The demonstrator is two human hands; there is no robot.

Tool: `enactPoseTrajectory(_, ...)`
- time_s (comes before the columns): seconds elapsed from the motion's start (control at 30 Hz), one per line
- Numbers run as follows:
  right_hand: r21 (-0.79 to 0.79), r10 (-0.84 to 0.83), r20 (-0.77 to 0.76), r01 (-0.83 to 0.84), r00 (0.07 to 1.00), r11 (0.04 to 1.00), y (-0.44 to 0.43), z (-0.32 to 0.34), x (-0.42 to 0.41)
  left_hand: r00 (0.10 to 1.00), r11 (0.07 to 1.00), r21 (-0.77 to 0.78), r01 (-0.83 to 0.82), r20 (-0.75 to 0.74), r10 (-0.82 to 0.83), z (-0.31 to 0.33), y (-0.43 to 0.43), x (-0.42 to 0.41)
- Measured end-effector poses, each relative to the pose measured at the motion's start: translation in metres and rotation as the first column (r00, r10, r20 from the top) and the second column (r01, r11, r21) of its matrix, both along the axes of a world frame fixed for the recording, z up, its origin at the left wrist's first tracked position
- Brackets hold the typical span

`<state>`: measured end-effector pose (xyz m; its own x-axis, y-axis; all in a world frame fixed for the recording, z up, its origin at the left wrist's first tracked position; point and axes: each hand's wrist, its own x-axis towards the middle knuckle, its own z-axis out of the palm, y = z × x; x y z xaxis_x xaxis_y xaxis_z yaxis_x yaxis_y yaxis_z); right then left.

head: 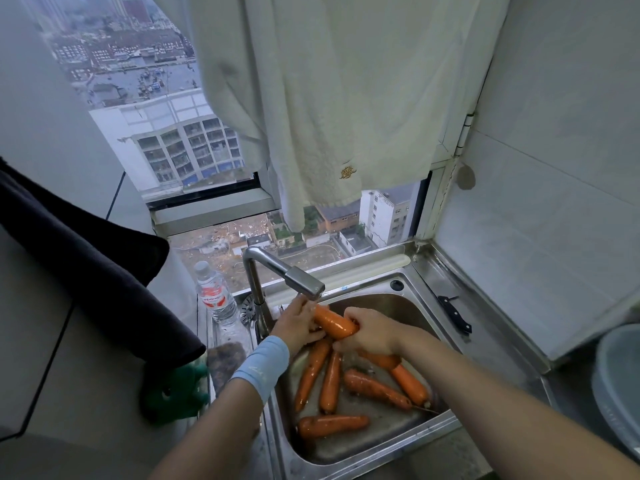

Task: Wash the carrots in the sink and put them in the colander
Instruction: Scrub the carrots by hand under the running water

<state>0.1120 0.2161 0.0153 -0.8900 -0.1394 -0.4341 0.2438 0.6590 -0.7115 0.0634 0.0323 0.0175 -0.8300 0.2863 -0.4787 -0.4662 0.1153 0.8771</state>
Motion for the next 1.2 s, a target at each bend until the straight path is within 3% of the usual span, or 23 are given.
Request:
enactPoseTrajectory(0.1, -0.156, -0.024, 0.116, 0.042, 0.993, 0.987, 0.005, -0.001, -0.003, 0.999, 0.996, 0.088, 0.032, 0.017, -0.034, -0.006, 0.007, 0.007)
enactPoseTrajectory(0.3, -0.265, -0.007, 0.202, 0.062, 0.979, 0.962, -0.006, 0.001, -0.002, 0.978, 0.974, -0.096, -0.204, -0.059, 0.199, -0.004, 0.014, 0.009)
enactPoseTrajectory(0.4, -0.312, -0.045, 0.210, 0.110, 0.977, 0.944, -0.010, 0.004, 0.002, 0.968, 0.966, 0.078, -0.246, 0.072, 0.241, -0.003, 0.009, 0.002)
enactPoseTrajectory(0.47, -0.328, -0.073, 0.207, 0.139, 0.976, 0.934, -0.011, 0.007, 0.004, 0.987, 0.974, 0.173, -0.143, 0.101, 0.127, -0.003, 0.004, 0.005)
enactPoseTrajectory(0.53, -0.322, -0.083, 0.207, 0.148, 0.975, 0.935, -0.014, 0.008, 0.005, 0.995, 0.987, 0.149, -0.065, 0.090, 0.052, -0.009, 0.003, 0.009)
enactPoseTrajectory(0.63, -0.228, -0.056, 0.153, 0.091, 0.987, 0.969, -0.024, 0.008, 0.005, 0.978, 0.973, 0.116, -0.199, 0.093, 0.189, -0.012, 0.007, 0.010)
enactPoseTrajectory(0.77, -0.149, -0.033, 0.079, 0.045, 0.996, 0.988, -0.037, 0.010, 0.003, 0.965, 0.957, -0.121, -0.264, -0.048, 0.260, -0.016, 0.007, 0.003)
enactPoseTrajectory(0.97, -0.305, -0.095, 0.216, 0.160, 0.972, 0.939, -0.028, 0.006, 0.002, 0.990, 0.978, 0.187, -0.095, 0.117, 0.073, -0.010, -0.002, 0.012)
enactPoseTrajectory(1.2, -0.139, -0.059, 0.054, 0.067, 0.997, 0.988, -0.043, 0.010, 0.003, 0.949, 0.944, -0.105, -0.314, -0.061, 0.309, -0.010, 0.016, 0.000)
